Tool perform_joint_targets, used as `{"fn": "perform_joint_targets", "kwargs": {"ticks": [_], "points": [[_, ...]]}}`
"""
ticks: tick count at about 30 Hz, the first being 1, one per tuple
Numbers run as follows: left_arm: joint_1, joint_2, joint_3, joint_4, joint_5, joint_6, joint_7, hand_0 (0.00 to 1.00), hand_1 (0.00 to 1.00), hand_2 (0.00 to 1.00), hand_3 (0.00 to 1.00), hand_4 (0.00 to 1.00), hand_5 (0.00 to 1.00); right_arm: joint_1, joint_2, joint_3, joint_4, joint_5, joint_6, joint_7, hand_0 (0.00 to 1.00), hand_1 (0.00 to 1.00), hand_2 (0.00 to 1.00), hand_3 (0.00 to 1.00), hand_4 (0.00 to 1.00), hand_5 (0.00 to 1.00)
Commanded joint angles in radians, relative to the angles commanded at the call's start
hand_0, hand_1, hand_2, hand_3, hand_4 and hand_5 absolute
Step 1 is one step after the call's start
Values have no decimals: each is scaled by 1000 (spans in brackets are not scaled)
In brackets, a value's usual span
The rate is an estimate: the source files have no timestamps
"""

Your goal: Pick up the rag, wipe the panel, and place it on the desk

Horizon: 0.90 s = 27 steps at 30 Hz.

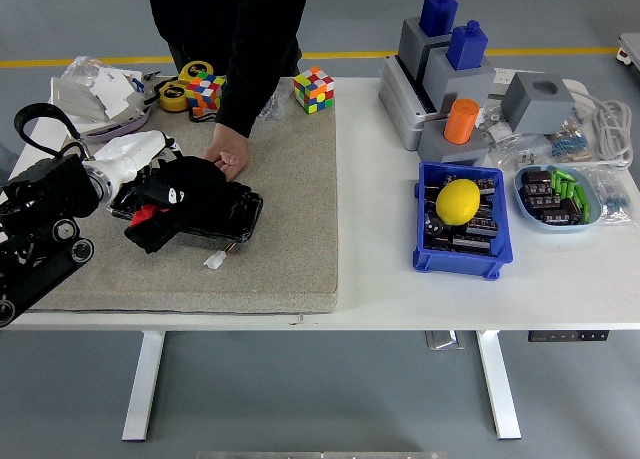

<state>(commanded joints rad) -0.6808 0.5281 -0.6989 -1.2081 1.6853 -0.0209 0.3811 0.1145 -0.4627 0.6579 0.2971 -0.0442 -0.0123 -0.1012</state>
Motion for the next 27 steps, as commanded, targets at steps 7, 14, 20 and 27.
{"fn": "perform_joint_targets", "kwargs": {"ticks": [7, 14, 20, 27], "points": [[9, 21, -26, 22, 6, -1, -2, 266, 179, 378, 588, 696, 96, -2, 0, 3, -1, -1, 2, -3, 733, 674, 682, 619, 998, 564], [20, 44, -48, 41, 3, 0, -8, 266, 179, 378, 588, 695, 95, -4, 1, 10, -2, -2, 2, -5, 732, 674, 682, 618, 998, 565], [32, 62, -69, 62, 3, -1, -12, 266, 179, 377, 588, 695, 97, -4, 0, 11, -1, -4, 1, -6, 732, 674, 682, 619, 998, 564], [40, 79, -93, 93, 8, 2, -18, 266, 179, 378, 588, 695, 96, -4, 0, 11, -1, -5, 1, -8, 732, 674, 682, 620, 998, 564]]}}
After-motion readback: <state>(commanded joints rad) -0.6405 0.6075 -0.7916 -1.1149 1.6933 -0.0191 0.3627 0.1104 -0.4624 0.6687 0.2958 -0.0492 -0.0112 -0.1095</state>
